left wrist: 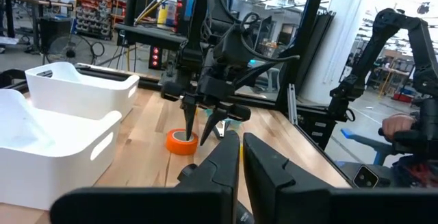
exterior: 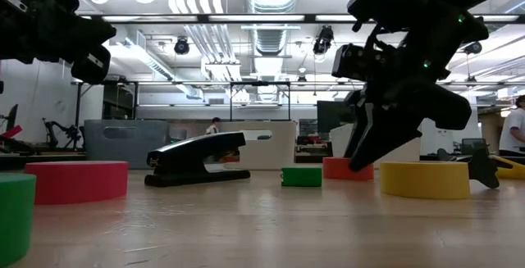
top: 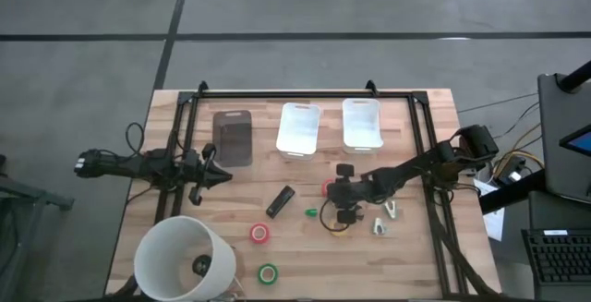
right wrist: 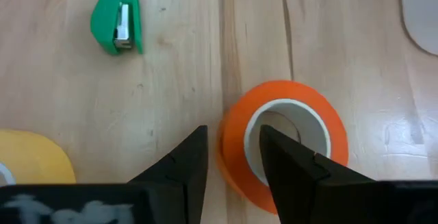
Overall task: Pick and place Stapler, Stapler remover, tape
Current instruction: Put the orange tape into the right white bin
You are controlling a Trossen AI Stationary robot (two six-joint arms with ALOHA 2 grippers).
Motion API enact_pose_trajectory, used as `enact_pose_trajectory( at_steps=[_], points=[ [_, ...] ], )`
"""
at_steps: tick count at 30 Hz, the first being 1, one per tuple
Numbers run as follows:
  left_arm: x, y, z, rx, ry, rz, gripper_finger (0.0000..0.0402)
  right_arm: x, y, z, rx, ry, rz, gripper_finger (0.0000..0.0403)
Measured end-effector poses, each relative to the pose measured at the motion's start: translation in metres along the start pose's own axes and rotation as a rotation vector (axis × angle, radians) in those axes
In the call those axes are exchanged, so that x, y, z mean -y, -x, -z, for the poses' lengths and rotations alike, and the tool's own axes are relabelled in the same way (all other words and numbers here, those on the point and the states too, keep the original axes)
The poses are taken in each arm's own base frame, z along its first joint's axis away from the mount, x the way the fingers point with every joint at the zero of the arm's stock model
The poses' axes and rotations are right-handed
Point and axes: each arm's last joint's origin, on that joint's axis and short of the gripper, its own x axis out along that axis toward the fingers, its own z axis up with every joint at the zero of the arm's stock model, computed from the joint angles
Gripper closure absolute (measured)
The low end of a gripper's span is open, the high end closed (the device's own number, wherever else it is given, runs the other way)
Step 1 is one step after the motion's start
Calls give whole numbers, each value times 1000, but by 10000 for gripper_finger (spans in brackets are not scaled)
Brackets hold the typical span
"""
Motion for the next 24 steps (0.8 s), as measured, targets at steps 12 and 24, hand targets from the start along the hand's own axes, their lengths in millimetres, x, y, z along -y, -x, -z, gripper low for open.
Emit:
enact_pose_trajectory(
  at_steps=[12, 24],
  points=[
    [0, 0, 0, 0, 0, 0, 378, 0, 1, 0, -6, -13, -18, 367],
    [0, 0, 0, -1, 0, 0, 378, 18, 62, -26, 157, 44, 74, 361]
  ],
)
